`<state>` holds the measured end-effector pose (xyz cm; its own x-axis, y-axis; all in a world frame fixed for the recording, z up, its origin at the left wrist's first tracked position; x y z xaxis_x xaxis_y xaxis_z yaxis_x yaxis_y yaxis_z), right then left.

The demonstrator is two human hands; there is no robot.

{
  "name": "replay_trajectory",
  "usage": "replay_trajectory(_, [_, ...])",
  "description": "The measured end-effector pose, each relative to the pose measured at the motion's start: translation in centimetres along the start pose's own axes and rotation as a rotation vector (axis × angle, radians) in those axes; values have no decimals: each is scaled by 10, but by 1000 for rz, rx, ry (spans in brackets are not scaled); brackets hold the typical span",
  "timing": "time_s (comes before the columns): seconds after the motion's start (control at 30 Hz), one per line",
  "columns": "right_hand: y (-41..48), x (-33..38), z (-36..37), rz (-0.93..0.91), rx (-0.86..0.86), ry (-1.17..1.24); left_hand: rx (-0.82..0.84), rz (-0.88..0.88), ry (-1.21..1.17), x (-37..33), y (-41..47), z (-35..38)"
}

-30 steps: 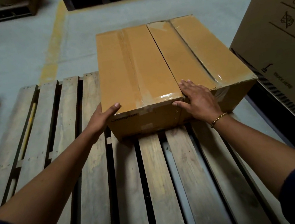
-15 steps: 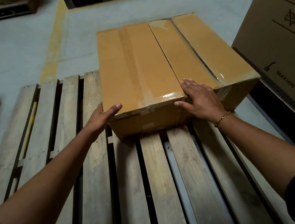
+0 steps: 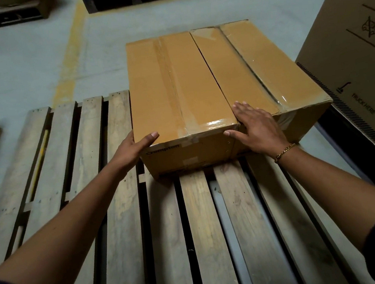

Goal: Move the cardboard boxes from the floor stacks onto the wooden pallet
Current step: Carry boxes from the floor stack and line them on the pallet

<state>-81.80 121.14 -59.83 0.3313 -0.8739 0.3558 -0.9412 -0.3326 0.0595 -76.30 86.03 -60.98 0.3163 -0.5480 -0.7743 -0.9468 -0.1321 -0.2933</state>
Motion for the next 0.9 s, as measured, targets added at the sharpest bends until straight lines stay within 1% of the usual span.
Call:
replay_trajectory(0.13, [0, 8, -15, 30, 99, -16, -14, 13, 86, -10, -10, -4])
replay_trajectory(0.23, [-2, 26, -44, 71, 181, -26, -12, 32, 197, -34, -32, -18])
replay_trajectory(0.3, [-6, 42, -70, 92, 201, -19, -27, 62, 344, -55, -54, -31])
replay_trajectory(0.4, [-13, 67, -113, 126, 240, -14, -65, 77, 641, -84, -84, -60])
replay_trajectory(0.47, [-18, 84, -142, 147, 262, 5, -78, 78, 744, -101, -102, -81])
replay_trajectory(0.63, [-33, 135, -214, 161, 315, 53, -124, 89, 821, -163, -154, -141])
replay_trajectory(0.8, [-49, 203, -285, 145, 365, 103, -147, 49, 796, -228, -219, -209])
replay_trajectory(0.9, [-60, 248, -325, 135, 400, 148, -186, 4, 772, -255, -266, -251])
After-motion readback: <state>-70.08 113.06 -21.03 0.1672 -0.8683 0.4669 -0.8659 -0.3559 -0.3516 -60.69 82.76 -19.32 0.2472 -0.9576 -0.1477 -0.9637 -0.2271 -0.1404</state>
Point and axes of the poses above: each hand's wrist, its own y-axis towards the middle knuckle, its own z-axis out of the palm, x = y × z, the point moved 2 cm from there along y, towards the middle knuckle, and after that the axes turned 13 degrees about y, right-handed, at the moved point
